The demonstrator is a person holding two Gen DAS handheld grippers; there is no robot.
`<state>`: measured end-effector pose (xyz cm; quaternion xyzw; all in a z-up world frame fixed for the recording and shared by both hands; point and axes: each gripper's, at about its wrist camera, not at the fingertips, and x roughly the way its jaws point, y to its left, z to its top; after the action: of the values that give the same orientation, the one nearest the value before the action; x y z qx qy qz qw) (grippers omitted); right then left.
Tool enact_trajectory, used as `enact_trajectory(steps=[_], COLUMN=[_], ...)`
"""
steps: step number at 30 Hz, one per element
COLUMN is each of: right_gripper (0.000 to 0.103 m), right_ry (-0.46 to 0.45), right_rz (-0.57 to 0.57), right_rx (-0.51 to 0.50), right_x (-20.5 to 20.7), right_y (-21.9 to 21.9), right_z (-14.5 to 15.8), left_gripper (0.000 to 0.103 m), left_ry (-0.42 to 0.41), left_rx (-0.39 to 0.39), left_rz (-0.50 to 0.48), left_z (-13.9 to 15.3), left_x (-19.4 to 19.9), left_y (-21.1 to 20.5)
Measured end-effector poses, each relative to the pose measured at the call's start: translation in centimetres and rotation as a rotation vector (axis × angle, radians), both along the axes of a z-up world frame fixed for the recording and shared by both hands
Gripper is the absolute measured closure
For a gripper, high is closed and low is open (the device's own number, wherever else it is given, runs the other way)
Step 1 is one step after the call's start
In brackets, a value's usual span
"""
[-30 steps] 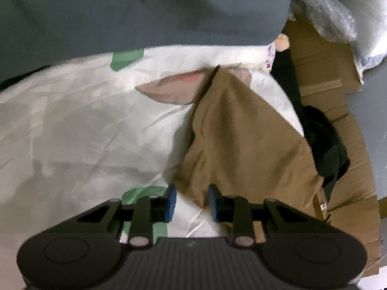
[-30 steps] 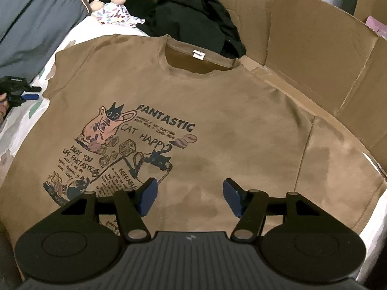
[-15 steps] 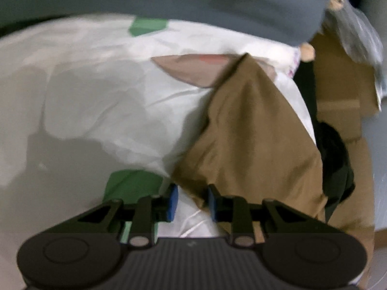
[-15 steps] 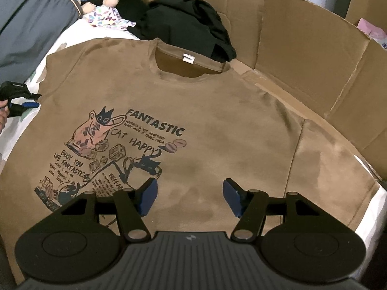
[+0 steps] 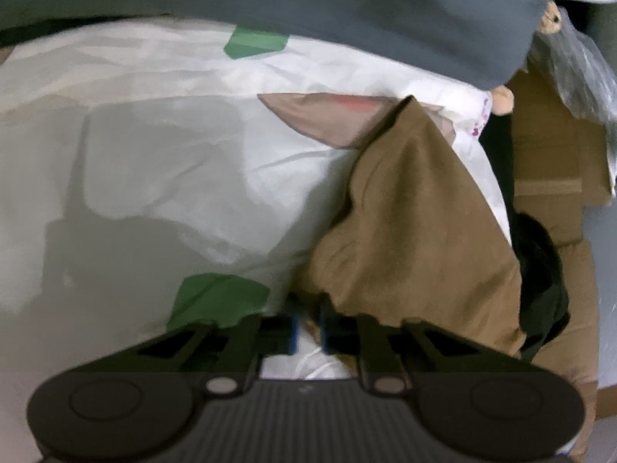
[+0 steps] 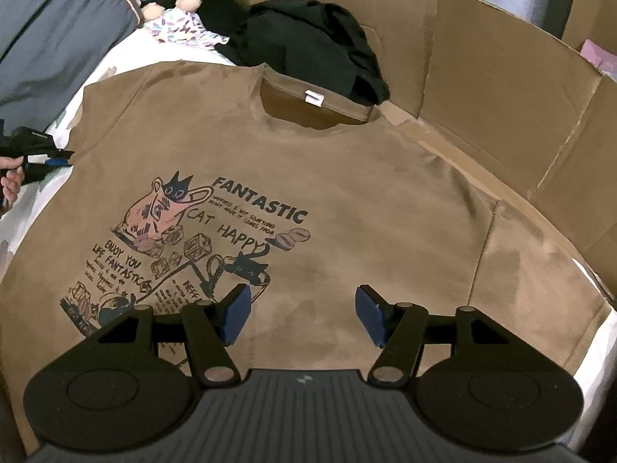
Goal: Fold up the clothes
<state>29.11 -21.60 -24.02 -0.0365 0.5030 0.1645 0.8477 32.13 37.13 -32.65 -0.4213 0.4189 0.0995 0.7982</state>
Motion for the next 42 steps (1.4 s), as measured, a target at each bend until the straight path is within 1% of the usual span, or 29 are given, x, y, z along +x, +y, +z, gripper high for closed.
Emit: enact_trajectory(steps=[4, 6, 8, 12, 13, 15, 17, 18, 19, 20, 21, 22, 25, 27, 29, 30, 33, 34, 36, 40, 42], right_gripper=[0.038, 0.038, 0.038, 0.038, 0.04, 0.057, 0.065, 0.068, 0.068, 0.07, 0.074, 0.075, 0.078, 0.078, 0.081, 0.083, 0.083, 0.083, 0.089, 0.089, 0.094], right_ry=[-0.003, -0.005, -0.008, -0.012, -0.014, -0.021, -0.038, -0.051, -0.056, -0.059, -0.058, -0.057, -0.061, -0.044, -0.025, -0.022, -0.017, -0.015, -0.009, 0.005, 0.009], right_rz=[0.022, 0.032, 0.039, 0.055, 0.058, 0.089, 0.135, 0.149, 0.151, 0.152, 0.15, 0.151, 0.165, 0.127, 0.137, 0.154, 0.162, 0.151, 0.14, 0.135, 0.127], right_rx=[-0.005, -0.004, 0.008, 0.037, 0.043, 0.066, 0.079, 0.094, 0.108, 0.131, 0.17, 0.182, 0.259, 0.329, 0.336, 0.341, 0.386, 0.398, 0.417, 0.431, 0.436], right_x=[0.5, 0.9, 1.4, 2.5, 2.6, 3.6, 4.3, 4.6, 4.9, 5.3, 5.9, 6.1, 6.8, 7.3, 7.6, 7.6, 8.0, 8.1, 8.5, 9.0, 9.3], right_y=[1.4, 2.5, 3.7, 6.2, 6.7, 8.9, 11.0, 11.9, 12.4, 13.4, 14.9, 15.4, 19.3, 21.6, 24.0, 24.9, 27.2, 27.7, 28.8, 31.2, 31.8], right_z=[0.0, 0.1, 0.3, 0.6, 0.6, 0.9, 1.2, 1.4, 1.4, 1.3, 0.9, 0.7, -1.0, -2.5, -3.6, -3.9, -4.4, -4.6, -5.0, -6.3, -6.7], left_gripper=[0.098, 0.098, 0.099, 0.099, 0.098, 0.099, 0.099, 0.099, 0.099, 0.099, 0.099, 0.099, 0.099, 0.099, 0.099, 0.099, 0.099, 0.099, 0.099, 0.099, 0.099], left_ry=[-0.021, -0.047, -0.054, -0.056, -0.06, -0.069, -0.073, -0.078, -0.084, -0.086, -0.089, -0.093, -0.102, -0.099, -0.103, -0.108, -0.129, -0.131, -0.148, -0.198, -0.213], left_rx=[0.005, -0.004, -0.01, 0.01, 0.012, 0.017, 0.021, 0.026, 0.03, 0.031, 0.032, 0.034, 0.043, 0.075, 0.113, 0.137, 0.199, 0.203, 0.244, 0.266, 0.27], left_rz=[-0.018, -0.034, -0.041, -0.095, -0.105, -0.133, -0.15, -0.166, -0.182, -0.187, -0.195, -0.207, -0.24, -0.294, -0.351, -0.397, -0.501, -0.509, -0.559, -0.636, -0.658], left_z=[1.3, 2.3, 2.8, 4.2, 4.4, 4.8, 5.0, 5.0, 5.0, 5.0, 5.0, 5.2, 5.5, 6.4, 7.2, 7.7, 9.0, 9.0, 9.6, 10.3, 10.5], left_x=[0.2, 0.4, 0.5, 1.2, 1.4, 2.0, 2.3, 2.4, 2.5, 2.5, 2.5, 2.4, 2.4, 2.9, 3.4, 3.8, 4.8, 4.8, 5.2, 5.2, 5.1], left_y=[0.3, 0.5, 0.7, 1.1, 1.2, 1.2, 1.1, 1.1, 1.1, 1.1, 1.1, 1.2, 1.2, 1.1, 0.8, 0.5, -0.4, -0.4, -1.1, -2.0, -2.3])
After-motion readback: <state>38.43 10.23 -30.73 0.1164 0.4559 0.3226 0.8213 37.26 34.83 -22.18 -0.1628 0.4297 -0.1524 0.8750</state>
